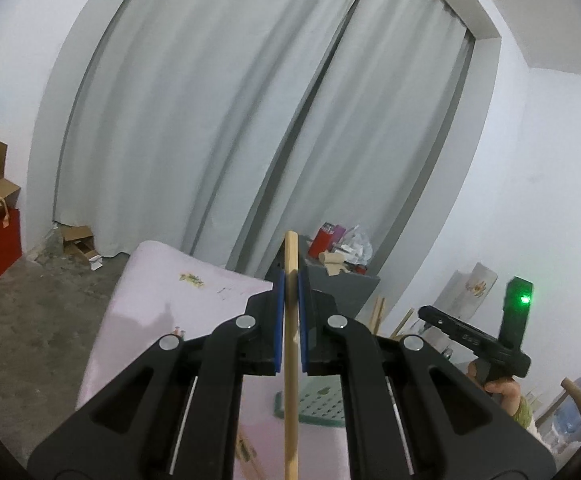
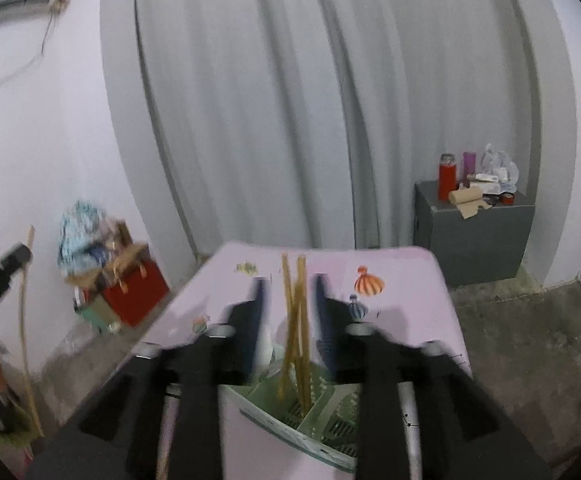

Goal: Organize utensils
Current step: 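Carry the chopstick toward the basket with the left gripper while the right gripper lowers its chopstick into it, then open the left gripper over the green basket to drop its chopstick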

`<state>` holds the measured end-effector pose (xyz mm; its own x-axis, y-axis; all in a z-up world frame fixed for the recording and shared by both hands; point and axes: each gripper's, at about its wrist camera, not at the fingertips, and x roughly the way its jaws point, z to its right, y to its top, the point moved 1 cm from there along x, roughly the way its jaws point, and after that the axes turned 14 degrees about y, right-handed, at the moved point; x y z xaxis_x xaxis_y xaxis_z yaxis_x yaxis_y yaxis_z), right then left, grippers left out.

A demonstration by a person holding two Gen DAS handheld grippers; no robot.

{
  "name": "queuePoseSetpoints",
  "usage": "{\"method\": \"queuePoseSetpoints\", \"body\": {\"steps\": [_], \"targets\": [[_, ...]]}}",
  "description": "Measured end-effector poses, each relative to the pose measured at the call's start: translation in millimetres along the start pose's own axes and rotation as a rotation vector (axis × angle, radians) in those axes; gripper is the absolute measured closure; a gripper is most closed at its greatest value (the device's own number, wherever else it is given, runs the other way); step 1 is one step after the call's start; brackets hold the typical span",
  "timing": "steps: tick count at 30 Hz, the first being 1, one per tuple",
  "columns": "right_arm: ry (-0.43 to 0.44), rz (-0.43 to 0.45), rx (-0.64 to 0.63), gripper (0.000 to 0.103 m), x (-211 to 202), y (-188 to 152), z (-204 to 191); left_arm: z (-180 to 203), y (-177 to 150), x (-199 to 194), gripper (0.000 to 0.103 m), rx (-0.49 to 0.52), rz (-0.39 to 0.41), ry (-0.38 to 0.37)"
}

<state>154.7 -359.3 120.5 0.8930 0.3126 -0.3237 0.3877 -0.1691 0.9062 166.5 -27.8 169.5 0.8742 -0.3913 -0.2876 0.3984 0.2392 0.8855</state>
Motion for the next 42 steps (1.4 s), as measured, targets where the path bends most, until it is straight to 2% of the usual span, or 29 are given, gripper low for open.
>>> {"method": "queuePoseSetpoints", "body": {"steps": [4, 6, 13, 17, 20, 25, 29, 35, 42], "targets": [[0.010, 0.091, 0.050, 0.065, -39.1, 1.4, 4.3, 20.6, 4.3, 15.6, 0.098, -0.018, 0.032, -0.051], [0.018, 0.108, 0.067, 0.065, -53.1, -5.4, 3.6, 36.9, 5.7, 20.7, 0.098, -0.026, 0.049, -0.084], [0.010, 0.101, 0.109, 0.065, -83.8, -48.5, -7.1, 100.8, 6.2, 57.0, 0.098, -0.083, 0.097, -0.158], [0.022, 0.085, 0.171, 0.065, -91.6, -70.9, -2.8, 131.7, -3.7, 85.7, 0.098, -0.127, 0.146, -0.127], [0.021, 0.076, 0.206, 0.065, -97.6, -81.8, 4.5, 146.1, -16.2, 106.4, 0.098, -0.160, 0.163, -0.076], [0.025, 0.078, 0.249, 0.065, -104.8, -89.7, 15.6, 151.0, -28.3, 133.6, 0.098, -0.218, 0.184, -0.007], [0.038, 0.068, 0.275, 0.065, -101.1, -93.4, 26.1, 146.3, -25.3, 145.9, 0.098, -0.251, 0.207, 0.013], [0.051, 0.050, 0.304, 0.065, -87.4, -96.6, 40.3, 154.0, -35.9, 158.3, 0.098, -0.210, 0.254, 0.058], [0.049, 0.040, 0.324, 0.065, -84.4, -99.9, 46.7, 157.8, -60.0, 168.8, 0.098, -0.156, 0.239, 0.098]]}}
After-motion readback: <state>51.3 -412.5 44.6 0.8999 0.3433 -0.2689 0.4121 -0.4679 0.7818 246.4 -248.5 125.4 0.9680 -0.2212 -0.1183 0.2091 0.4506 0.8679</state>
